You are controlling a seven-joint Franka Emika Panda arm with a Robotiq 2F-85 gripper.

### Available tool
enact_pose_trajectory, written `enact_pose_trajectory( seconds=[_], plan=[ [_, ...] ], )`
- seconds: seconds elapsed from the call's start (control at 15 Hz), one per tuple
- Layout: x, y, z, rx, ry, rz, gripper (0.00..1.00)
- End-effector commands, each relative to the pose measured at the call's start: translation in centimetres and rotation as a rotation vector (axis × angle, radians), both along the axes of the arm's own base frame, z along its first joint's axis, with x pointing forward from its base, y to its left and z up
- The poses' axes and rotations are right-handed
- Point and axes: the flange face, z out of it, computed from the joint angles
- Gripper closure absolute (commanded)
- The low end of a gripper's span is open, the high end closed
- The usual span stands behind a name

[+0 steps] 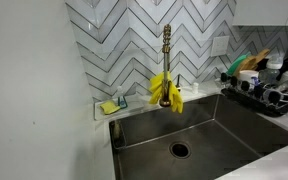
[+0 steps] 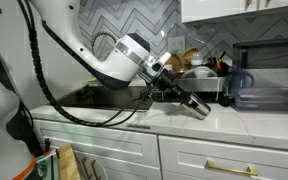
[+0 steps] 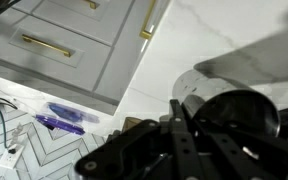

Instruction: Flip the silver cup to its side, pick up the silver cup and hang it on the first cup hanger on the dish rack

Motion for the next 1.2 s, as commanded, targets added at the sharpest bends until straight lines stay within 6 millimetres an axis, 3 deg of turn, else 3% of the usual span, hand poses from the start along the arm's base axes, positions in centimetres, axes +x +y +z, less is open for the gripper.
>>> enact_pose_trajectory(
  seconds=[0.0, 0.93, 1.0, 1.13],
  plan=[
    [-0.4, 0.2, -0.7, -0.068, -0.016, 0.008, 0.99],
    [-1.8, 2.9, -4.9, -0.257, -0.045, 0.088, 0.99],
    [-1.8, 3.0, -5.1, -0.265, -0.046, 0.091, 0.97],
    [-1.8, 3.3, -5.3, -0.275, -0.050, 0.096, 0.70]
  ],
)
